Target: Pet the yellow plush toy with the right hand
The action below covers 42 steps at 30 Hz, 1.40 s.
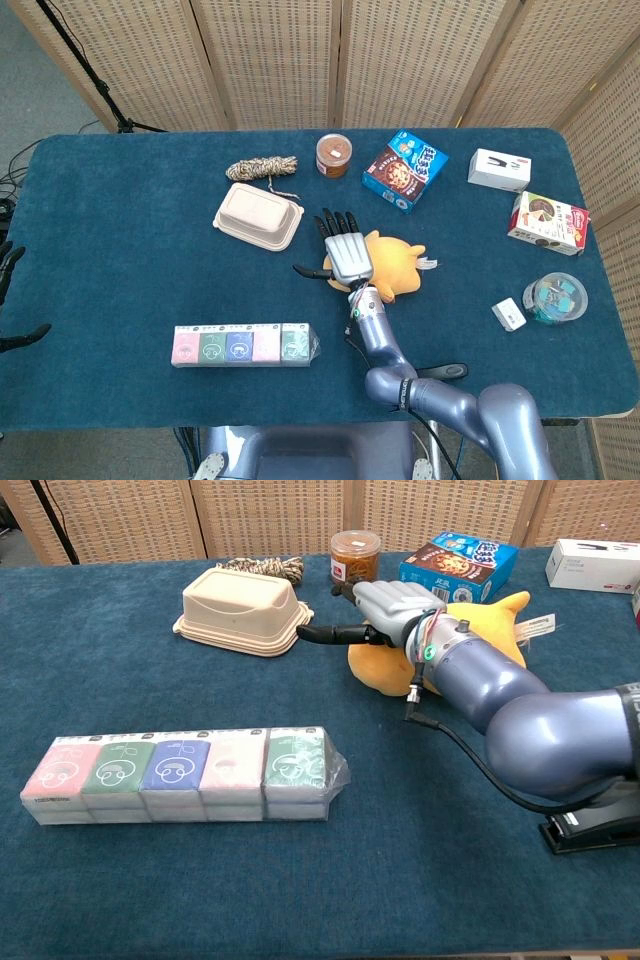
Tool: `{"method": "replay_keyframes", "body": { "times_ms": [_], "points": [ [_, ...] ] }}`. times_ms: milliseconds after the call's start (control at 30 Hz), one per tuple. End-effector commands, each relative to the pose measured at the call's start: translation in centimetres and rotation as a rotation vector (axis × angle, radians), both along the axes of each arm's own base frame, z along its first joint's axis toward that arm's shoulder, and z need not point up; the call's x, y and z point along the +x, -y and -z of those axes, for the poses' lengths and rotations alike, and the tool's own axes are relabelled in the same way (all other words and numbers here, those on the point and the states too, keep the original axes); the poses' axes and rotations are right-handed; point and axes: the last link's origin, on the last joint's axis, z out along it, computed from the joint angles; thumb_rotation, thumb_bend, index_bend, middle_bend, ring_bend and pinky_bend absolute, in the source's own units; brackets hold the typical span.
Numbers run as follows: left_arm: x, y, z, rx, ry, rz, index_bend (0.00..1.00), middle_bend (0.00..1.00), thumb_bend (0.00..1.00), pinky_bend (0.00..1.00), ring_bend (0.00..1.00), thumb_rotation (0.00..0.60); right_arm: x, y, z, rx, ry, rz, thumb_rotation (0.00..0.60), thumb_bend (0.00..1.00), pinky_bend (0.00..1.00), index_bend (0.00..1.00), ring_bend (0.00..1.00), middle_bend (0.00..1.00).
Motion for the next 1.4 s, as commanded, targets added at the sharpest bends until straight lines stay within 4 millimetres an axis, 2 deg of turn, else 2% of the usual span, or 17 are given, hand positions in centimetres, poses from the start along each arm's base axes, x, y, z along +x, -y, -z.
{"method": "replay_keyframes", "body": {
  "times_ms": [33, 400, 567, 900, 1100, 1267, 1400],
  "points": [
    [0.0, -0.1, 0.1, -0.002, -0.002, 0.000, 0.00, 0.00, 0.00, 0.00, 0.00, 0.600, -1.8, 0.0, -1.5, 0.008, 0.044, 0.059, 0.000, 0.00, 0.00, 0.00, 0.00, 0.00],
    [0.3, 0.0, 0.8, -0.014, -0.022, -0.001, 0.00, 0.00, 0.00, 0.00, 0.00, 0.600, -6.9, -1.0, -6.4, 0.008, 0.141, 0.168, 0.000, 0.00, 0.00, 0.00, 0.00, 0.00],
    [0.4, 0.0, 1.0, -0.018, -0.026, -0.002, 0.00, 0.00, 0.00, 0.00, 0.00, 0.600, -7.7, -1.3, -7.4, 0.019, 0.168, 0.190, 0.000, 0.00, 0.00, 0.00, 0.00, 0.00],
    [0.4, 0.1, 0.9, -0.019, -0.015, 0.001, 0.00, 0.00, 0.00, 0.00, 0.00, 0.600, -4.4, -2.7, -6.6, 0.081, 0.214, 0.088, 0.000, 0.00, 0.00, 0.01, 0.00, 0.00],
    [0.3, 0.1, 0.5, -0.012, -0.001, 0.002, 0.00, 0.00, 0.00, 0.00, 0.00, 0.600, -1.1, -3.1, -4.1, 0.107, 0.187, -0.008, 0.000, 0.00, 0.00, 0.03, 0.00, 0.00],
    [0.2, 0.0, 0.4, -0.014, 0.002, 0.003, 0.00, 0.00, 0.00, 0.00, 0.00, 0.600, 1.0, -3.1, -1.6, 0.124, 0.148, -0.045, 0.000, 0.00, 0.00, 0.06, 0.00, 0.00],
    [0.1, 0.0, 0.2, -0.012, 0.008, 0.001, 0.00, 0.00, 0.00, 0.00, 0.00, 0.600, 2.1, -2.5, -0.6, 0.091, 0.083, -0.077, 0.000, 0.00, 0.00, 0.06, 0.00, 0.00]
  ]
}}
